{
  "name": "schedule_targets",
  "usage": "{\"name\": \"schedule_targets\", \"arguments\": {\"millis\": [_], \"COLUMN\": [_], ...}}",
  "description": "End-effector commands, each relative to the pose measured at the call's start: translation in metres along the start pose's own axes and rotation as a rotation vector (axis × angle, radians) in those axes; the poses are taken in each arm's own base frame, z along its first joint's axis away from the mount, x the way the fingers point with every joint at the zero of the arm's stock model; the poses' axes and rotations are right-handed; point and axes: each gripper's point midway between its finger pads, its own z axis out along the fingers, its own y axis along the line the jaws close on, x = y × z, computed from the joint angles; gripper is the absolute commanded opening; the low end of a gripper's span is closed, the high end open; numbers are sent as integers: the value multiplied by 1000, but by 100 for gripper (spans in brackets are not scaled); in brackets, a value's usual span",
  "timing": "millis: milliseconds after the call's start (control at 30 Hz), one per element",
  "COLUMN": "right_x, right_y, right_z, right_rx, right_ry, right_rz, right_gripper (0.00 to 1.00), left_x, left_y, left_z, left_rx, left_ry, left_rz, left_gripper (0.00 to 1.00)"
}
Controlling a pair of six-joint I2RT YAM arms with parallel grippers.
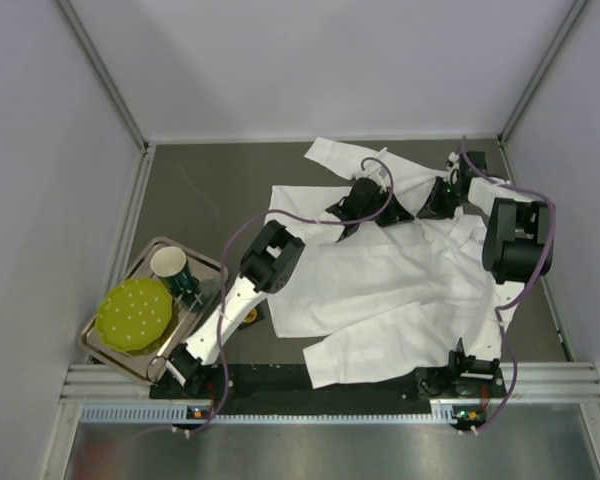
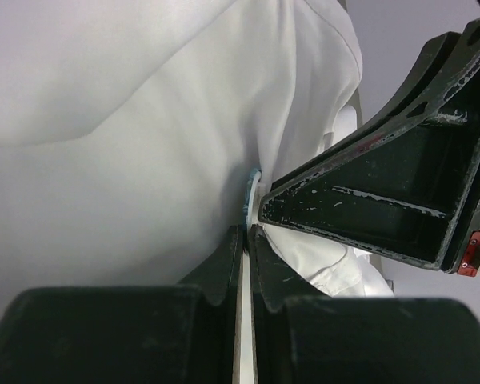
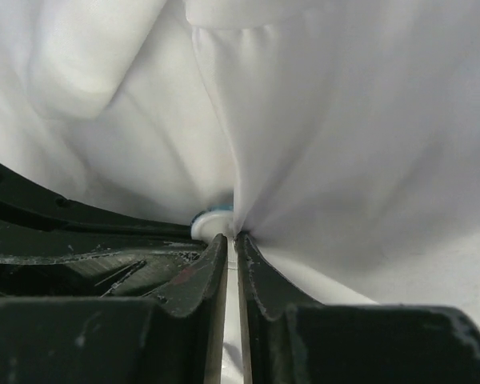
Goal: Remove the brooch from the garment
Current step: Remove the brooch from the clothes.
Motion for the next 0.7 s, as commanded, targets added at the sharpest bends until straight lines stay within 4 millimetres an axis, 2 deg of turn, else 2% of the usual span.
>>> {"name": "schedule_targets", "arguments": {"millis": [0,33,67,133,233,467,500,533,600,667], "right_x": [4,-6,-2,-8,-3,1,-1,6,0,3], "right_y": [35,32,31,36,30,31,28,24,20,17], "right_z": [1,-2,-1,-7,-8,-13,-15,-14,-21,-20], "right_rx": [-170,-191,-213,-294,-302,-337,-341,-340,-354,-356], "right_ry": [-14,-51,-48,-79,-75,-89,-102,-102,-141,-133], "right_rz": [132,152,202,223,259,285,296,312,329,335], "right_gripper": [13,14,17,20,22,20,20,20,21,21], "left_x": [11,12,11,9,6,7,7,6,5,5], "left_y": [-78,-76,-75,-72,-72,-72,-71,-71,-74,-76], "left_z": [-10,-10,-10,-9,-8,-6,-6,-6,-7,-6], "left_rx": [120,113,104,89,80,77,75,76,86,94], "left_ry": [-26,-31,-35,-47,-60,-60,-60,-61,-59,-58], "left_rz": [102,107,110,110,110,94,84,78,58,49], "left_gripper": [0,0,0,0,0,0,0,0,0,0]}}
